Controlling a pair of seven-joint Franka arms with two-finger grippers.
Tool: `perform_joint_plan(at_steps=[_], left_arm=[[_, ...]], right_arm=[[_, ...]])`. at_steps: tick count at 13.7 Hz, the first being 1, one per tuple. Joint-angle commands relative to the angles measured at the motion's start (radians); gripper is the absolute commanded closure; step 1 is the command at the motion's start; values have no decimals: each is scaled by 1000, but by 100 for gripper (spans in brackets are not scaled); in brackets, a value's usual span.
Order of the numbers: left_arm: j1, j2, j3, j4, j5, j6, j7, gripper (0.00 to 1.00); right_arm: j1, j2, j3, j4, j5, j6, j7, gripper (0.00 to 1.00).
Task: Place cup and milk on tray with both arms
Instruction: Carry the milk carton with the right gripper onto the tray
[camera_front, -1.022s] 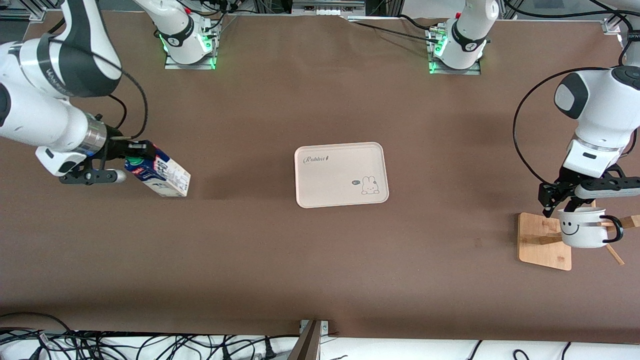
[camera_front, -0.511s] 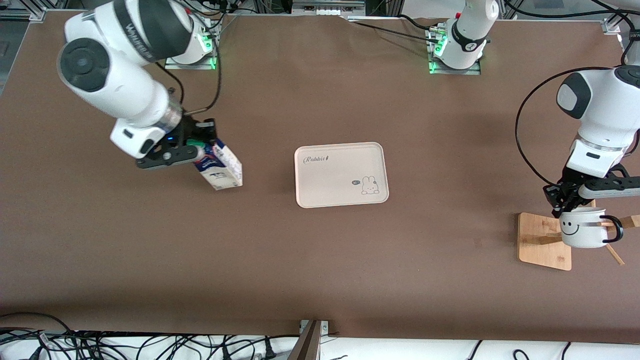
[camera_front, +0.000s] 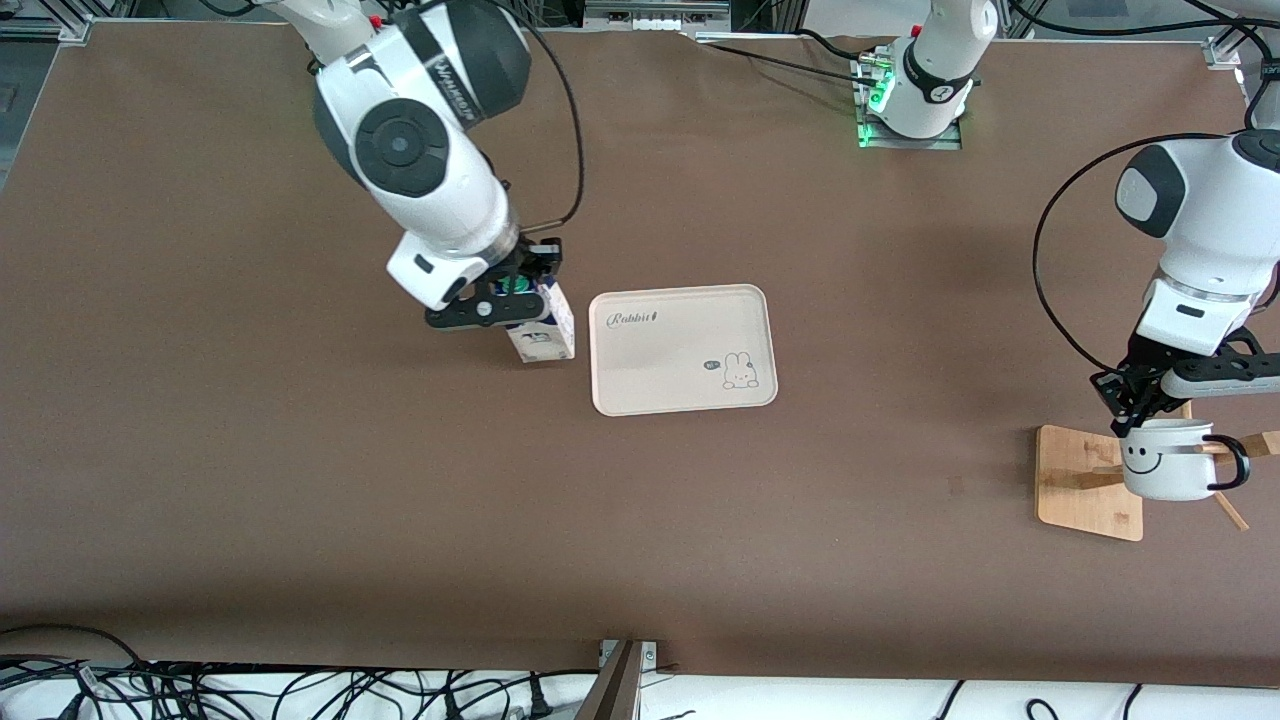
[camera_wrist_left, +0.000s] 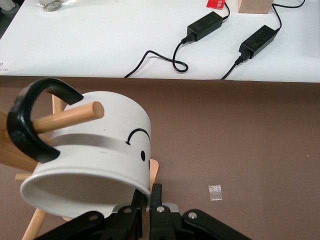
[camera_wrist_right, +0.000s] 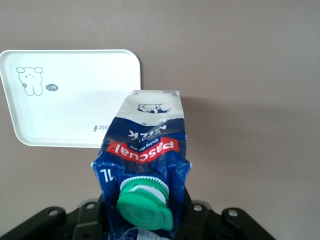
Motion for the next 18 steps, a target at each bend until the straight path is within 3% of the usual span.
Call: perform_joint_plan(at_steps=[1,6,8,18], left_arm=[[1,-7,2,17,20,0,2,100],[-6,-38,0,12,18,-3,-7,100],[-13,-58,-3,4,18,-9,-7,100],[-45,-114,-14,-29,17,-15,-9,100]], right_arm=[[66,89,-12,119,-14,-21,124,49],[132,183,-18,213,-17,15,198,49],[178,212,-65,213,-20,66,169,49],[199,273,-72,168,-8,126,138,49]])
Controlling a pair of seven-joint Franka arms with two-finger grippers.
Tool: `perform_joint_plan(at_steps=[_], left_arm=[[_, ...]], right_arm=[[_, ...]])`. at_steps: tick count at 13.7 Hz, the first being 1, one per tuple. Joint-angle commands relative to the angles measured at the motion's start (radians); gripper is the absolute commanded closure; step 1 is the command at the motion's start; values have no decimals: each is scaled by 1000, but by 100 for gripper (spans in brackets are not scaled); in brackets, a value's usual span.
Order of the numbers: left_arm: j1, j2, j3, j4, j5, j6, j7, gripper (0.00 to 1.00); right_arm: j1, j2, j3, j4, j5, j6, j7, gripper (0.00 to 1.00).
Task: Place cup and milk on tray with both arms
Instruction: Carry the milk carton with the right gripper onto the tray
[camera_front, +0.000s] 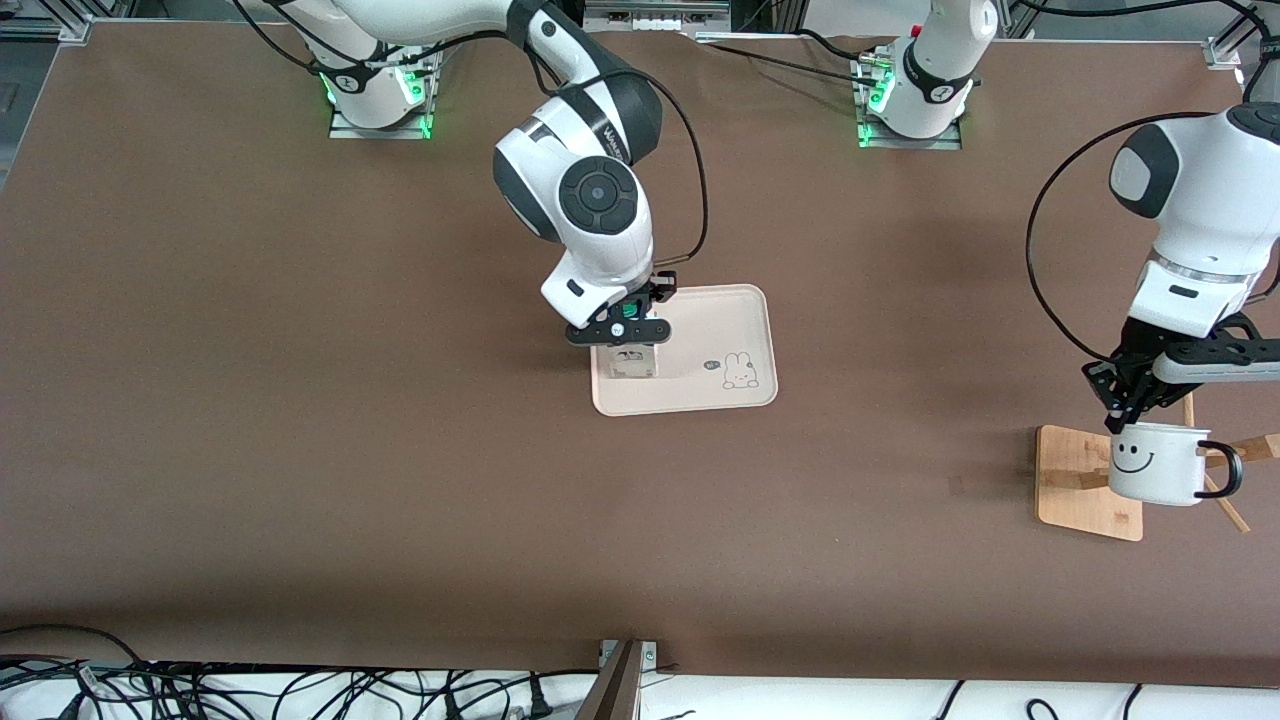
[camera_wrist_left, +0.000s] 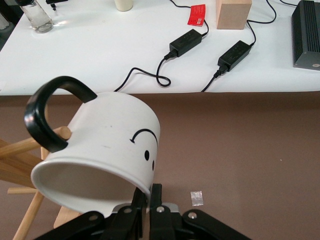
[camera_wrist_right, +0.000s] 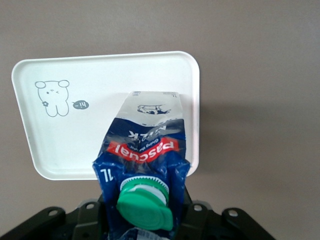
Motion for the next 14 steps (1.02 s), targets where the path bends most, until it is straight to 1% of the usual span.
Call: perform_joint_plan(at_steps=[1,4,6,8,9,10,11,14], left_arm=[[-7,-51,3,-26,17,1,-5,100],[-7,-67,3,-33,17,-1,-5,100],[-16,-88,0,-38,17,-36,-5,100],[-30,-99,0,-38,17,-43,-5,100],[-30,-99,0,-38,17,-43,-5,100],[-32,-99,0,-38,17,-45,-7,100],[-41,-102,0,-38,17,-57,-7,100],[-77,-119,-1,-34,8,-151,-30,100]], right_arm=[[11,9,-10,-22,3,-4,-7,49],[7,11,-10,-55,14,-16,-12,49],[5,11,-10,-59,43,-26,-13,49],[5,11,-10,-59,48,-26,-13,48],[5,9,-10,-59,48,-26,-12,33],[5,8,-10,-59,48,-26,-7,5],[10,3,-14,-59,48,-27,-3,0],[10,-18,-25,-54,51,-44,17,0]])
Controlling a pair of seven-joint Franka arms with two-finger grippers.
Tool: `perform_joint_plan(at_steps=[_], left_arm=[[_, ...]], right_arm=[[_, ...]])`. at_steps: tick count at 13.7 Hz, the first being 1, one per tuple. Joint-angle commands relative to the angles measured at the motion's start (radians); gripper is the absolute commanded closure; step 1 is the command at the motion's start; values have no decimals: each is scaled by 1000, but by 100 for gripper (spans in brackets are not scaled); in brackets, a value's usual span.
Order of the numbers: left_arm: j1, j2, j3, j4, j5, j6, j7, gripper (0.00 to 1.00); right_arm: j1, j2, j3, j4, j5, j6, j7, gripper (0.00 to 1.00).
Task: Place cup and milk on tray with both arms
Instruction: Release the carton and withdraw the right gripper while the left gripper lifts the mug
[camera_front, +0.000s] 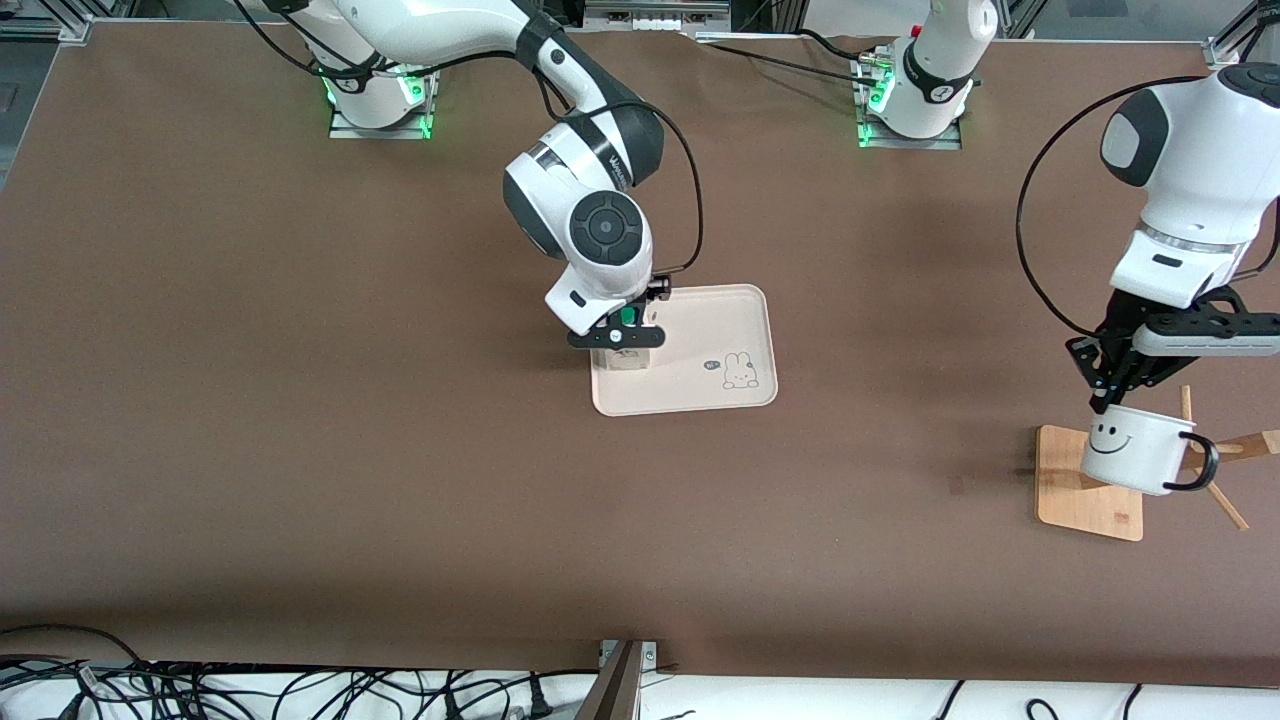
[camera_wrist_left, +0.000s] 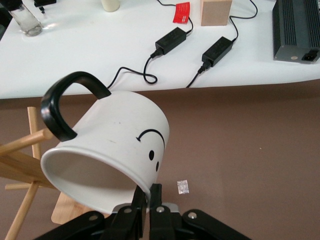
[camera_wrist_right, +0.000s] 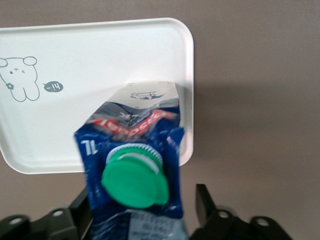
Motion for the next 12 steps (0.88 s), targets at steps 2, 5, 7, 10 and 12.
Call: perform_joint_plan(at_steps=[2,5,7,10,12], left_arm=[[-37,-50,-17,-6,6,-137,-45,100],[-41,-52,-74,-1,0,-184,-71,100],[-81,-49,-130,33,17,-284,-18,100],[-112,-20,-163,65,6,-361,-53,100],[-167,19,-163,112,6,-466,-55,100]], right_arm=[[12,-64,-47,-10,51,-45,30,0],[12,-166,-117,-8,62,-130,32,0],[0,-231,-156,-5,63,-188,30,0],[-60,-295,-162,26,63,-245,19,0],[-114,-333,-154,24,65,-246,-17,0]])
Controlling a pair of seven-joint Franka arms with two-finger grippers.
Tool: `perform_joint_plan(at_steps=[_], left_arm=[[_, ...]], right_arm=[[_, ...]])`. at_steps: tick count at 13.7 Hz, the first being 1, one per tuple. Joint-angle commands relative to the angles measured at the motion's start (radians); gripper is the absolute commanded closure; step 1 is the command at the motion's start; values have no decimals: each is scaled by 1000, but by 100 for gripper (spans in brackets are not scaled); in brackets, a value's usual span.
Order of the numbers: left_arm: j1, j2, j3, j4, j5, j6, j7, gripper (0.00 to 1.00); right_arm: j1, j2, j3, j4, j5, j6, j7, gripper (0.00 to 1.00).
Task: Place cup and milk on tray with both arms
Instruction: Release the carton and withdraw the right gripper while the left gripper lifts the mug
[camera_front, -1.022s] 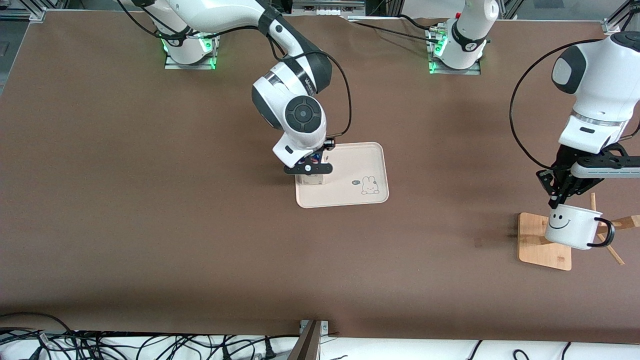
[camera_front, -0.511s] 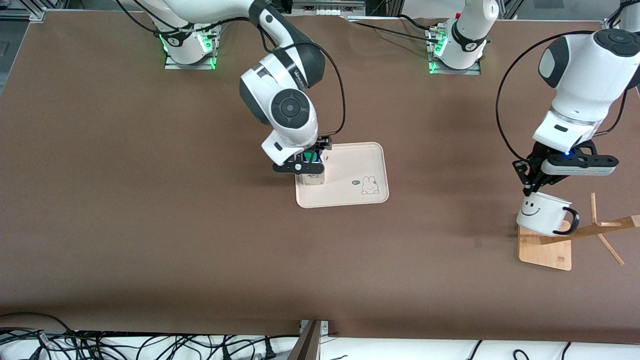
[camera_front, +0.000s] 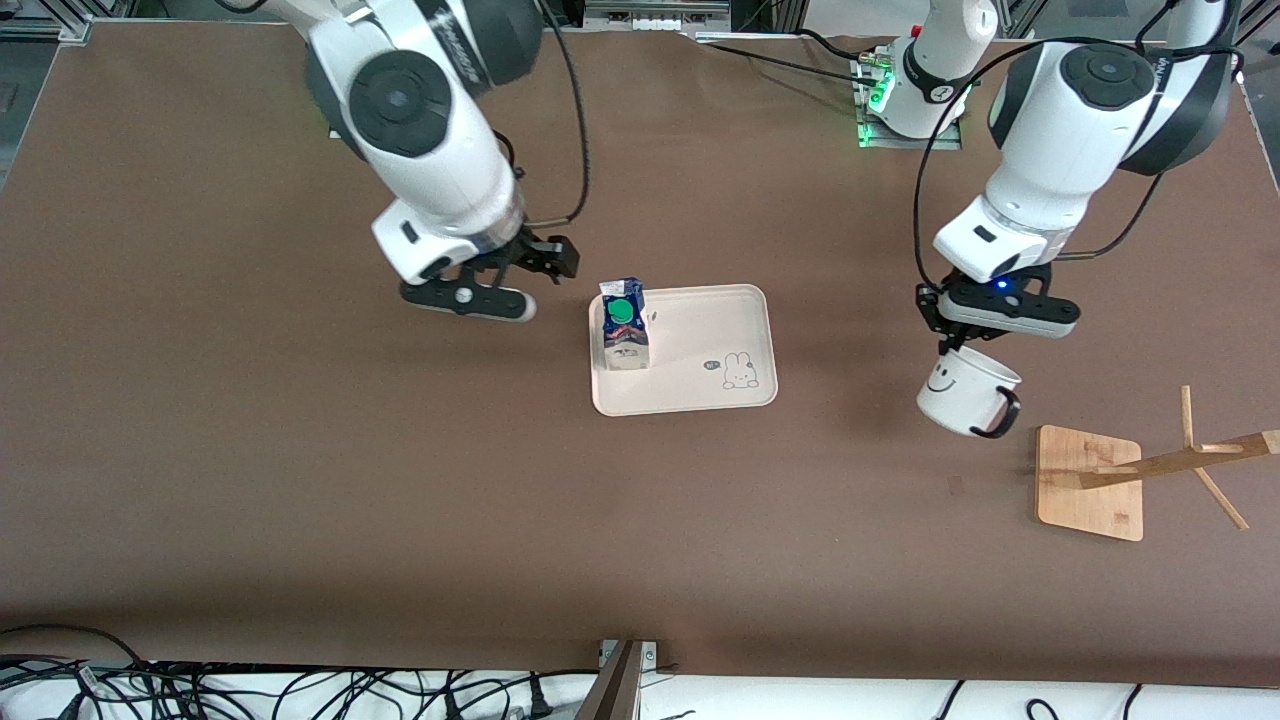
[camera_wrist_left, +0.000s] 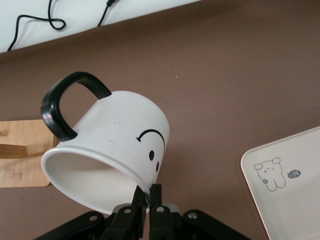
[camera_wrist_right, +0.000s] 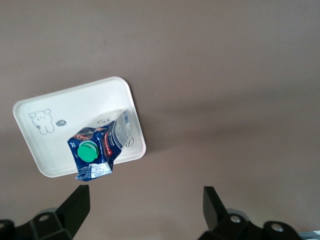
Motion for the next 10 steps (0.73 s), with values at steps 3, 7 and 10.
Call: perform_joint_plan(at_steps=[3,7,10], left_arm=[[-143,122,2,128,-2,-227,-34,100],[-223,217,4,171,-150,-230,-80,100],[-307,338,4,272,-172,-266,-83,100]], right_arm=[[-147,-81,15,-24,12,-51,-109,0],[-326,-124,15,-44,19,-167,-301,0],[-431,-155,15,-47,10,-189,-344,0]])
